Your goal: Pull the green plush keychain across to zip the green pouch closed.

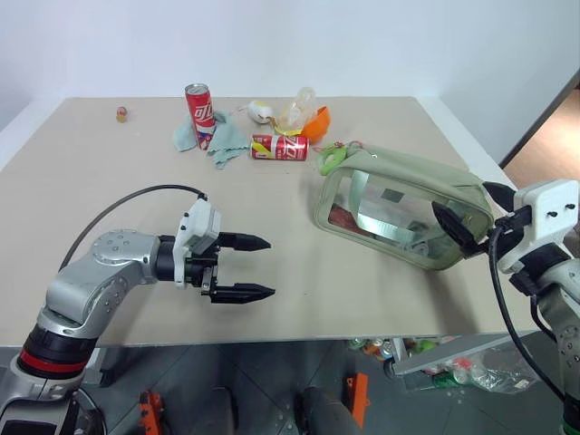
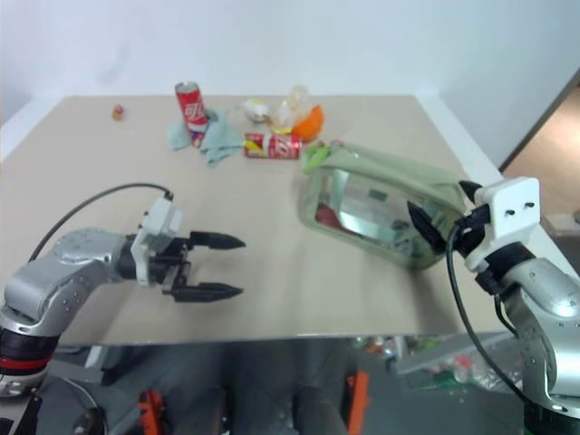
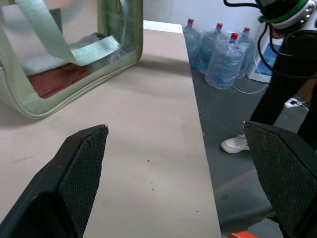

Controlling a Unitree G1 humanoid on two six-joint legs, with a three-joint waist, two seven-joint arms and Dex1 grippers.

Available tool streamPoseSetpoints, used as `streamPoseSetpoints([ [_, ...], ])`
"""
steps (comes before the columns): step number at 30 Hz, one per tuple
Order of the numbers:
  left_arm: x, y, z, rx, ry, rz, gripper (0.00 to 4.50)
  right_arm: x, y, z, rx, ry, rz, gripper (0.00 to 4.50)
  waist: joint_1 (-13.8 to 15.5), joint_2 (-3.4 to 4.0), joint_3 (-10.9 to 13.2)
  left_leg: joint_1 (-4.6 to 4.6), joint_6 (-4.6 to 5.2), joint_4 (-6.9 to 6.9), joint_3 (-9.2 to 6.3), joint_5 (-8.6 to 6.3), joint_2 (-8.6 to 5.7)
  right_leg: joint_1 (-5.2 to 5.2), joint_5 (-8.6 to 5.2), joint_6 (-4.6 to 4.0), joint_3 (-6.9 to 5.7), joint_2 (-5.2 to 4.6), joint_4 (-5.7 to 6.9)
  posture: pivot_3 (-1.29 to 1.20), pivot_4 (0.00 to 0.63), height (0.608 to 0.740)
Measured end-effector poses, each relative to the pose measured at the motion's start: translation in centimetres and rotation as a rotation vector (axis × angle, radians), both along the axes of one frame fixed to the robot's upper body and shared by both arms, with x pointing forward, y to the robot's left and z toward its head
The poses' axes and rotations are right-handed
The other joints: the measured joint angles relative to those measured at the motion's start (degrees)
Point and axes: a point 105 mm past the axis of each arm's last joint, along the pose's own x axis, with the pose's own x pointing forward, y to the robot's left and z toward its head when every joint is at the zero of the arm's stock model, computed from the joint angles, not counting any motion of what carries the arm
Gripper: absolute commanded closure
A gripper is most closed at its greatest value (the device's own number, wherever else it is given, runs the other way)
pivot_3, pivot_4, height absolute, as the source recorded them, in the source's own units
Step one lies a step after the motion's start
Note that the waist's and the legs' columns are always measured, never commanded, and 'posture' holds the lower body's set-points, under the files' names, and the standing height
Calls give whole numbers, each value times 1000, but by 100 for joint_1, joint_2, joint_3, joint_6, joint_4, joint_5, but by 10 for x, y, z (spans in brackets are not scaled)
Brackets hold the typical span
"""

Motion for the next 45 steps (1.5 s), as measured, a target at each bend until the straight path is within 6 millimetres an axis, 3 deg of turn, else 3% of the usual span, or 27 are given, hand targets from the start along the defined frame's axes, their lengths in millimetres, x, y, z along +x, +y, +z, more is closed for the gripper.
streamPoseSetpoints([
  [10, -1, 0, -1, -2, 0, 26, 0, -1, -1, -13, -33, 81, -19, 4356, -8, 0, -1, 14, 0, 0, 0, 0, 9, 8, 5, -9, 0, 10, 0, 0, 150, 740],
  [11, -1, 0, -1, -2, 1, 27, 0, 0, 0, -14, -36, 85, -12, 4480, -8, 0, -1, 15, 0, 0, 0, 0, 9, 9, 5, -9, 0, 10, 0, 0, 150, 740],
  [16, 2, 0, 1, -10, -3, 42, 0, 1, 4, -13, -99, 86, 28, 4480, -9, -1, -1, 15, 0, 1, 7, 1, 9, 10, 6, -6, 7, 8, 0, 0, 150, 740],
  [19, 9, 5, 5, -34, -12, 90, 0, 8, 18, -7, -125, 55, 103, 4480, -50, 1, 0, 23, 1, 0, 8, 1, 10, 6, 14, -10, 17, 17, 0, 0, 150, 740],
  [23, 20, 19, 11, -64, -27, 174, 0, 18, 58, 9, -174, -19, 304, 4480, -89, 15, 11, 26, 3, -2, 5, 3, 12, 3, 23, -15, 21, 23, 2, 0, 150, 740],
  [27, 24, 36, 10, -71, -24, 253, 0, 21, 84, 23, -208, -76, 419, 4480, -69, 18, 18, 9, 1, -4, 6, 1, 9, -10, 14, -7, 24, 20, 1, 0, 150, 740],
  [28, 24, 47, 8, -73, -18, 303, 0, 21, 98, 25, -214, -88, 483, 4480, -47, 14, 20, -3, -4, -5, 1, -4, 7, -16, 6, -4, 19, 17, -1, 0, 150, 740],
  [35, 4, 80, 4, -76, 22, 427, 0, 14, 141, 12, -255, -76, 709, 4480, -1, 12, 33, -7, -8, -8, -2, -18, 9, -19, -7, -12, 11, 13, -1, 0, 150, 740],
  [41, -1, 84, 8, -86, -11, 469, 0, 4, 161, 3, -304, -100, 851, 4480, 20, 9, 35, -3, -14, 3, -3, -14, 9, -10, 0, -9, 7, 9, -1, 0, 150, 740],
  [45, 2, 85, 14, -106, -59, 502, 0, 3, 163, 0, -311, -95, 879, 4480, 13, 9, 35, 2, -19, 4, -1, -8, 13, -10, 8, -14, 7, 13, 0, 0, 150, 740],
])
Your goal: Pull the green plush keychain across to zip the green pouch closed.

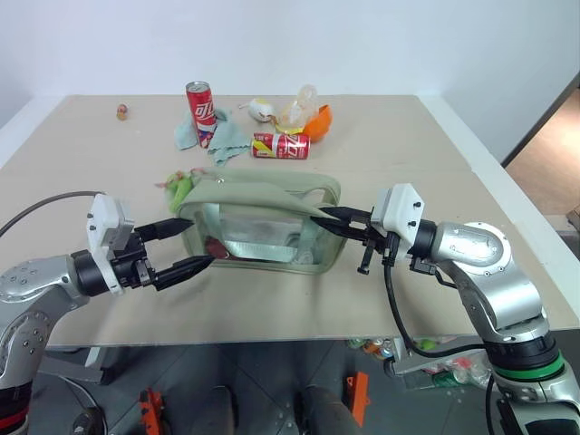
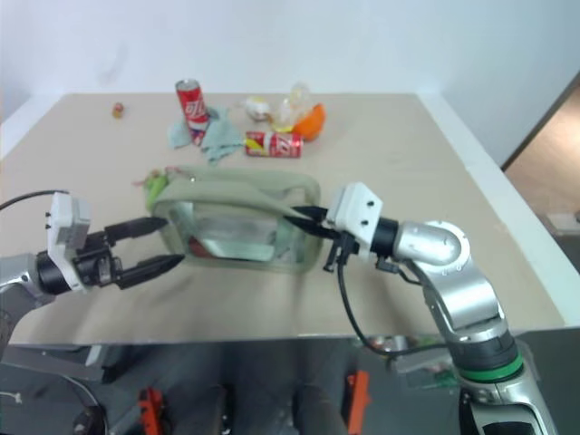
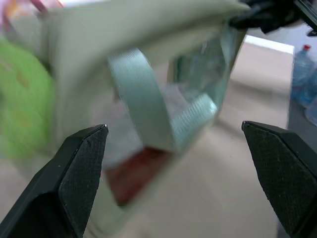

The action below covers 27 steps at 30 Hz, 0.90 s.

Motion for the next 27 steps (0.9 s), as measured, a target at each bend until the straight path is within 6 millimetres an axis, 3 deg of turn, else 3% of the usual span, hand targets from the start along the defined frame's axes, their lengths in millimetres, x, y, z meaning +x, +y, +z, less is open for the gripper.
streamPoseSetpoints([
  [8, -9, 11, 15, -54, -58, 93, 0, 2, -1, -2, -6, -14, 10, 4480, -4, 0, 0, -2, -1, -3, 0, -1, 3, -2, -3, 1, 2, 2, 0, 0, 150, 740],
  [14, -20, 35, 15, -104, -27, 233, 0, 4, -2, -3, -7, -18, 7, 4480, -11, -1, 0, 6, -1, -3, 0, 0, 6, 2, 1, -6, -1, 4, 2, 0, 150, 740],
  [21, 5, 62, 20, -131, -79, 356, 0, 3, 5, -4, 1, -18, 26, 4480, -9, -1, 0, 13, -3, -1, 8, 17, 5, 6, 5, -29, 2, 2, 2, 0, 150, 740],
  [27, 24, 58, 13, -146, -43, 295, 0, 3, 8, -3, -2, -25, 34, 4480, -10, -3, 1, 10, -3, -7, 9, 16, 6, -2, 14, -8, 2, 6, 2, 0, 150, 740],
])
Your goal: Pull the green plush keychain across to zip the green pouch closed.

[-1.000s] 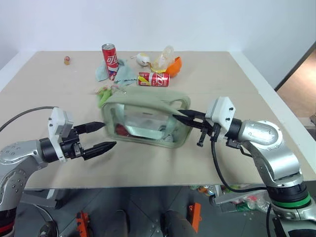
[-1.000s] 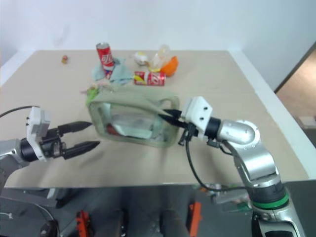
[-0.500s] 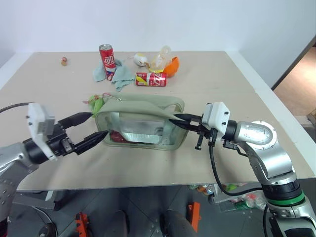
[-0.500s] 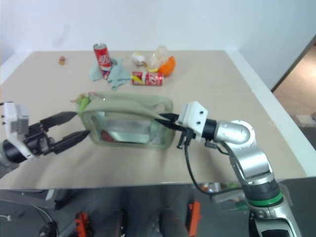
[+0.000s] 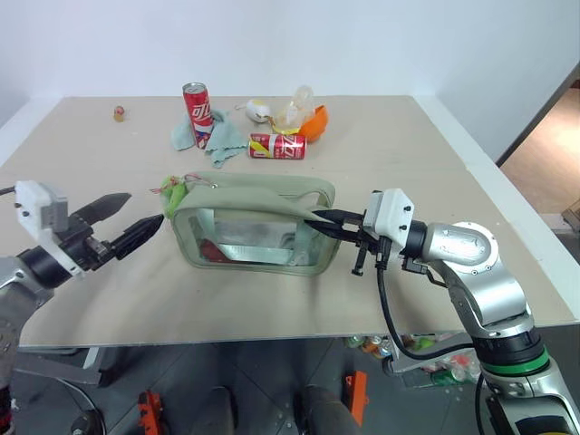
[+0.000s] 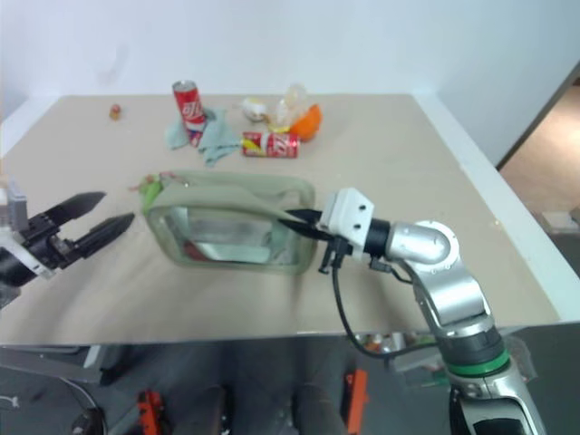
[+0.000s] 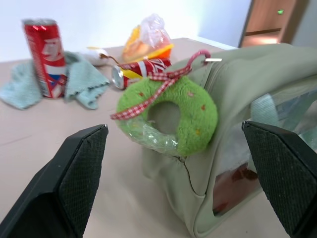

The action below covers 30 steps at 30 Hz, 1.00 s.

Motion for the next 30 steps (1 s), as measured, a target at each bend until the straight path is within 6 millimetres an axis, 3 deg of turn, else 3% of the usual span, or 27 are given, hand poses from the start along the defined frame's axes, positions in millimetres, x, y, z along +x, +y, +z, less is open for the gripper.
streamPoseSetpoints([
  [9, 26, 4, -1, -190, 90, -64, 0, -1, 0, 0, -4, -11, -10, 4480, -7, -1, 1, -4, 0, -5, -5, 0, 2, -1, -3, 1, -4, 2, 1, 0, 150, 740],
  [17, 36, -3, -19, -277, 196, -104, 0, -3, -1, -2, -8, -13, -29, 4480, 2, -2, 1, -4, 0, 0, -7, 0, 0, 3, 0, 3, -6, 1, 1, 0, 150, 740],
  [30, 48, -15, -23, -401, 227, -151, 0, -2, -3, -2, -9, -10, -47, 4480, 3, -4, 0, -8, 0, 2, -10, 0, -2, 4, 1, 6, -7, 0, 1, 0, 150, 740],
])
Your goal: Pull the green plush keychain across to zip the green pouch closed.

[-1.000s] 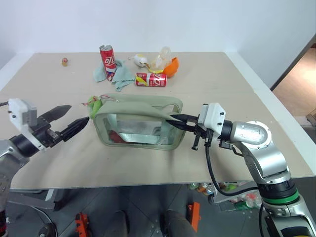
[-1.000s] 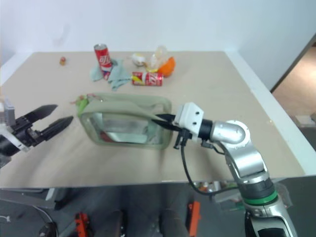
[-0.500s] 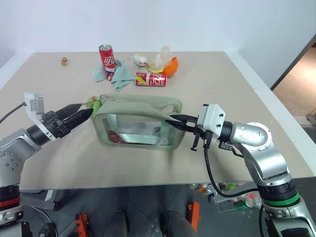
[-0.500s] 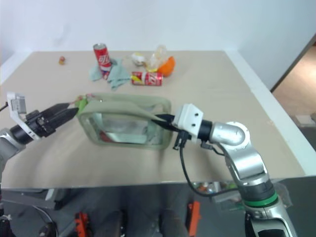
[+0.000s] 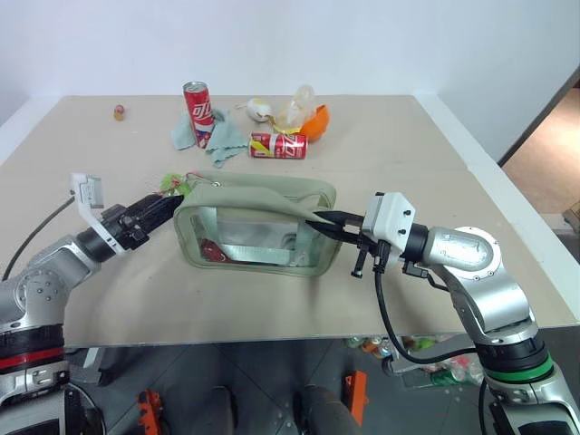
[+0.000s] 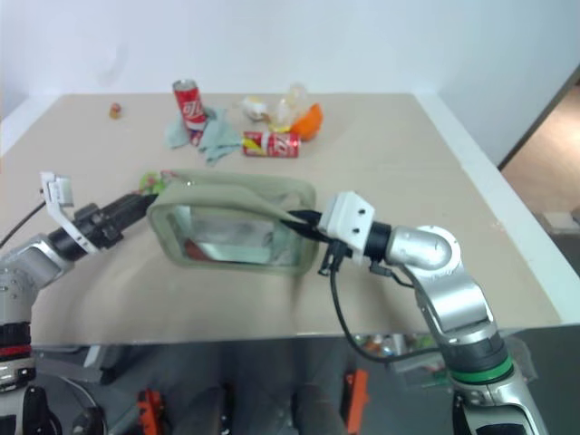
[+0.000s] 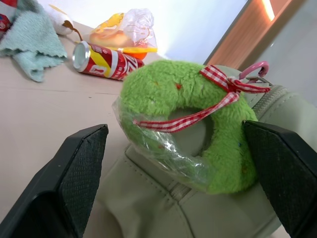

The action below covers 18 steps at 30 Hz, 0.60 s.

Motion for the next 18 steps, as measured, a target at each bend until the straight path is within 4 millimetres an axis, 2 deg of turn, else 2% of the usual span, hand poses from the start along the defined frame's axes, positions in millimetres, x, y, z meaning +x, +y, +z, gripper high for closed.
streamPoseSetpoints([
  [12, 1, -3, 2, -33, -19, -8, 0, 1, -1, 0, -5, -4, -9, 4480, 1, 0, 0, -1, 0, 0, -1, 0, -1, 0, 0, 0, -1, 0, 0, 0, 150, 740],
  [13, 1, -3, 2, -32, -24, -8, 524, 1, -1, 0, -6, -4, -9, 4500, 0, 0, 0, 0, 0, 0, -1, 0, 0, 0, 0, 0, -1, 0, 0, 0, 150, 740],
  [18, 2, -4, 2, 10, -54, -2, 2167, 1, -1, 0, -7, -4, -7, 4500, 0, 0, 0, 0, 0, 0, -2, 0, 0, 0, 0, 0, -1, 0, 0, 0, 150, 740],
])
